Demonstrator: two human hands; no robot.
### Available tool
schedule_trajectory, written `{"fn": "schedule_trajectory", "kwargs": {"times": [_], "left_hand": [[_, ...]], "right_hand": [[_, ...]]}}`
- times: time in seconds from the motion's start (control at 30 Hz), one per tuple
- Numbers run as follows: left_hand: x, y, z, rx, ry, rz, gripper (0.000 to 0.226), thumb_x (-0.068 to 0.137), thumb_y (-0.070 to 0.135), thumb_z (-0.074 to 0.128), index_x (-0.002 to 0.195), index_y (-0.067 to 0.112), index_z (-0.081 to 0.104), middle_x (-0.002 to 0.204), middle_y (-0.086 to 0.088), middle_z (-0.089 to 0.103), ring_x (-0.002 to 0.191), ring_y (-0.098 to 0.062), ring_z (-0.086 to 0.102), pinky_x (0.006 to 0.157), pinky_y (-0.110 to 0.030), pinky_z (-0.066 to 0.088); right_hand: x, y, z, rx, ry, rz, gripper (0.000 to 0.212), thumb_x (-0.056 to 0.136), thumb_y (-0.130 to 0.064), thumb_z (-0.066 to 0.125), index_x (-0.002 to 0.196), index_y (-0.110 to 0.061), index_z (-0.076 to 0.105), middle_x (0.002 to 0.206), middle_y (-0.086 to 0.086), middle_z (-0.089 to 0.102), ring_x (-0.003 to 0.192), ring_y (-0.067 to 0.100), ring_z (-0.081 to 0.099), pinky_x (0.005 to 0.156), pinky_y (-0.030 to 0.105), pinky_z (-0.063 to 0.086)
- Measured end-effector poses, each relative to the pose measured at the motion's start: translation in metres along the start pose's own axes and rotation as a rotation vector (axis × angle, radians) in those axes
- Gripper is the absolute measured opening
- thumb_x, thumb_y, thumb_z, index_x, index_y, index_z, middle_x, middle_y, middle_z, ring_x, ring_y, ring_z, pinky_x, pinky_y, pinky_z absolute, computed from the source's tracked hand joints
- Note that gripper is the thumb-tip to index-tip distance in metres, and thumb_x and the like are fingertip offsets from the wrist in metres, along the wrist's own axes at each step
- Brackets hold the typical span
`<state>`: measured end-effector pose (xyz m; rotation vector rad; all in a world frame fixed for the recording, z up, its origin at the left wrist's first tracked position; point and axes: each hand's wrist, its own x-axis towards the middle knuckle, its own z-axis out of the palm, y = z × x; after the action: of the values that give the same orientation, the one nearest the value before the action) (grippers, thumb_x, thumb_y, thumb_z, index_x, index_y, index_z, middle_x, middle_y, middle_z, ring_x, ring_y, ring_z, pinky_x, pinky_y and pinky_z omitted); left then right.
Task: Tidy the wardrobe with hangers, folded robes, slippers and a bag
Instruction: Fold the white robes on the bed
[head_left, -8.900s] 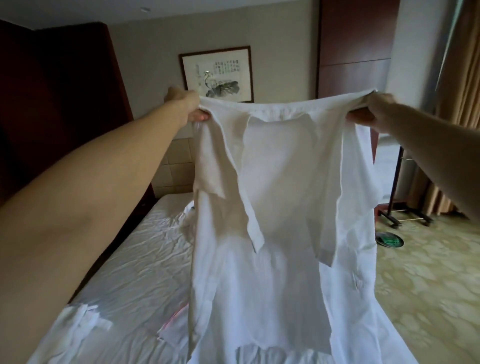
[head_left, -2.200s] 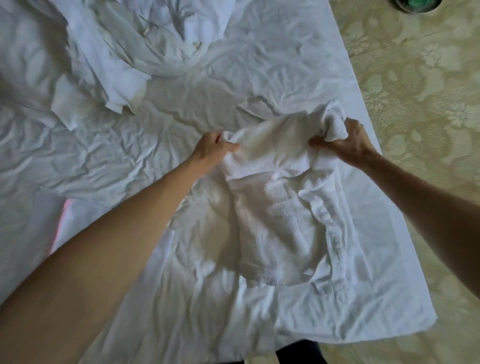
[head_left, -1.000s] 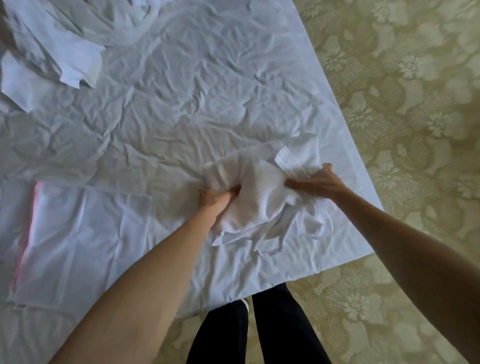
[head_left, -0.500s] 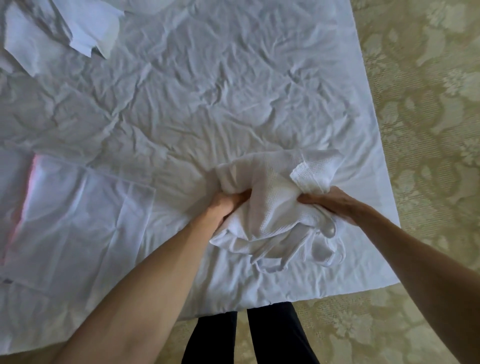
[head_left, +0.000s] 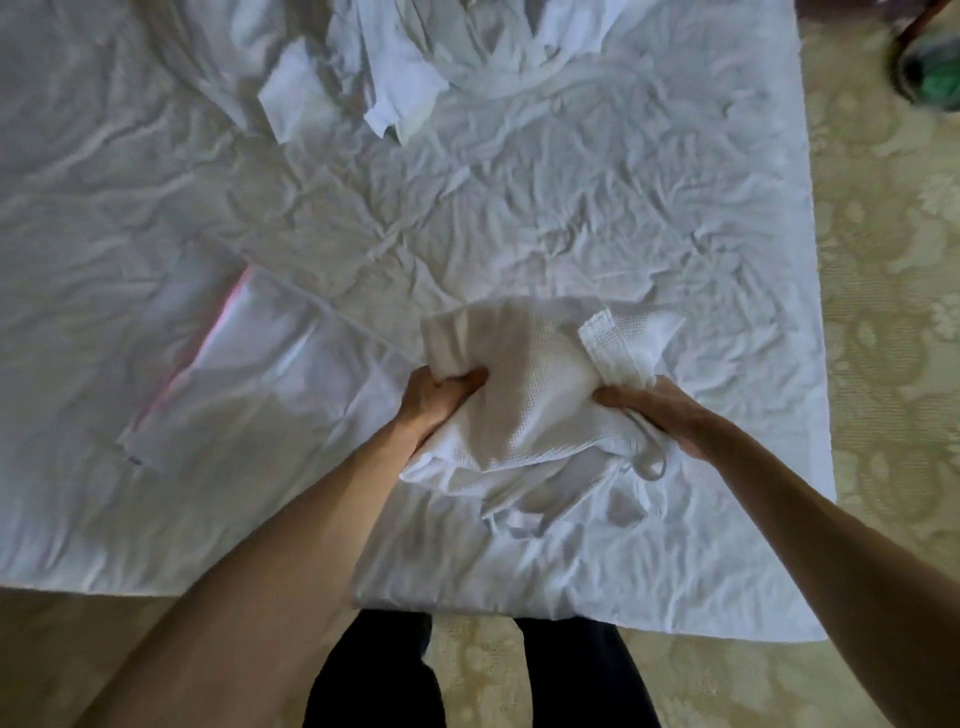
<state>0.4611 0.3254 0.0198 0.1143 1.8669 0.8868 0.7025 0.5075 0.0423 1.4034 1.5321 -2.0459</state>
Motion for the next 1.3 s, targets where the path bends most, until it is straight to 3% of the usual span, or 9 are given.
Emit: {"fn": "schedule_trajectory", "kwargs": {"times": [0.2,0.3,0.43,0.6,0.8,0.97,1.07,1.13,1.3], "left_hand": [[-0.030,-0.003,-0.170,-0.144,0.192,0.067,0.041,0.080,0.036,0.083,0.113,0.021,0.064,0.096,0.009,0.068,0.078,0.004,0.061,0.060,-0.008,0.046],[-0.044,-0.028,-0.273,-0.175,0.290,0.089,0.051,0.075,0.044,0.084,0.117,0.019,0.067,0.107,0.007,0.069,0.086,-0.003,0.064,0.071,-0.016,0.048],[-0.060,-0.072,-0.416,-0.310,0.382,0.067,0.048,0.073,0.041,0.087,0.113,0.019,0.071,0.099,0.007,0.074,0.086,-0.006,0.071,0.070,-0.021,0.055],[-0.075,-0.132,-0.587,-0.432,0.509,0.004,0.047,0.073,0.041,0.086,0.111,0.017,0.071,0.101,0.001,0.075,0.088,-0.011,0.071,0.076,-0.026,0.057],[-0.102,-0.194,-0.764,-0.602,0.696,0.020,0.040,0.073,0.042,0.087,0.103,0.020,0.070,0.104,0.001,0.074,0.091,-0.014,0.069,0.084,-0.030,0.055],[-0.109,-0.235,-0.858,-0.756,0.894,0.037,0.056,0.069,0.049,0.084,0.109,0.014,0.066,0.100,0.010,0.071,0.096,-0.010,0.067,0.080,-0.025,0.050],[-0.107,-0.266,-0.884,-0.826,0.948,-0.016,0.045,0.084,0.040,0.078,0.115,0.013,0.060,0.102,0.008,0.060,0.096,-0.009,0.059,0.075,-0.019,0.045],[-0.101,-0.292,-0.893,-0.904,0.997,-0.024,0.040,0.080,0.042,0.081,0.106,0.017,0.064,0.104,0.010,0.070,0.099,-0.010,0.067,0.071,-0.016,0.047],[-0.062,-0.347,-0.909,-0.956,0.997,-0.155,0.041,0.072,0.046,0.085,0.098,0.023,0.064,0.098,0.004,0.073,0.093,-0.017,0.070,0.082,-0.037,0.057]], "right_hand": [[0.040,-0.102,0.147,-0.149,-0.082,-0.067,0.059,0.072,-0.043,0.085,0.120,-0.013,0.066,0.105,0.008,0.076,0.096,0.027,0.074,0.091,0.047,0.057],[0.059,-0.147,0.249,-0.221,-0.131,-0.097,0.053,0.075,-0.042,0.083,0.117,-0.014,0.067,0.101,0.005,0.077,0.092,0.024,0.075,0.086,0.041,0.058],[0.085,-0.201,0.397,-0.303,-0.207,-0.134,0.044,0.076,-0.038,0.082,0.111,-0.013,0.069,0.098,0.007,0.078,0.091,0.027,0.075,0.081,0.038,0.058],[0.119,-0.259,0.588,-0.394,-0.332,-0.123,0.061,0.065,-0.041,0.089,0.114,-0.010,0.070,0.106,0.012,0.076,0.099,0.034,0.073,0.093,0.047,0.056],[0.161,-0.345,0.800,-0.581,-0.536,-0.172,0.051,0.073,-0.039,0.085,0.112,-0.008,0.073,0.110,0.017,0.074,0.107,0.038,0.069,0.104,0.052,0.049],[0.178,-0.413,0.942,-0.761,-0.692,-0.205,0.055,0.075,-0.041,0.083,0.119,-0.010,0.070,0.114,0.014,0.073,0.109,0.033,0.069,0.102,0.047,0.051],[0.187,-0.428,1.010,-0.921,-0.721,-0.245,0.068,0.067,-0.051,0.087,0.120,-0.013,0.068,0.110,0.009,0.075,0.104,0.029,0.072,0.099,0.046,0.053],[0.195,-0.430,1.051,-1.007,-0.757,-0.250,0.076,0.061,-0.058,0.088,0.121,-0.017,0.066,0.110,0.005,0.076,0.103,0.027,0.072,0.098,0.047,0.054],[0.250,-0.405,1.121,-1.233,-0.684,-0.232,0.099,0.051,-0.071,0.086,0.131,-0.022,0.055,0.121,-0.003,0.067,0.110,0.020,0.064,0.103,0.041,0.049]]}}
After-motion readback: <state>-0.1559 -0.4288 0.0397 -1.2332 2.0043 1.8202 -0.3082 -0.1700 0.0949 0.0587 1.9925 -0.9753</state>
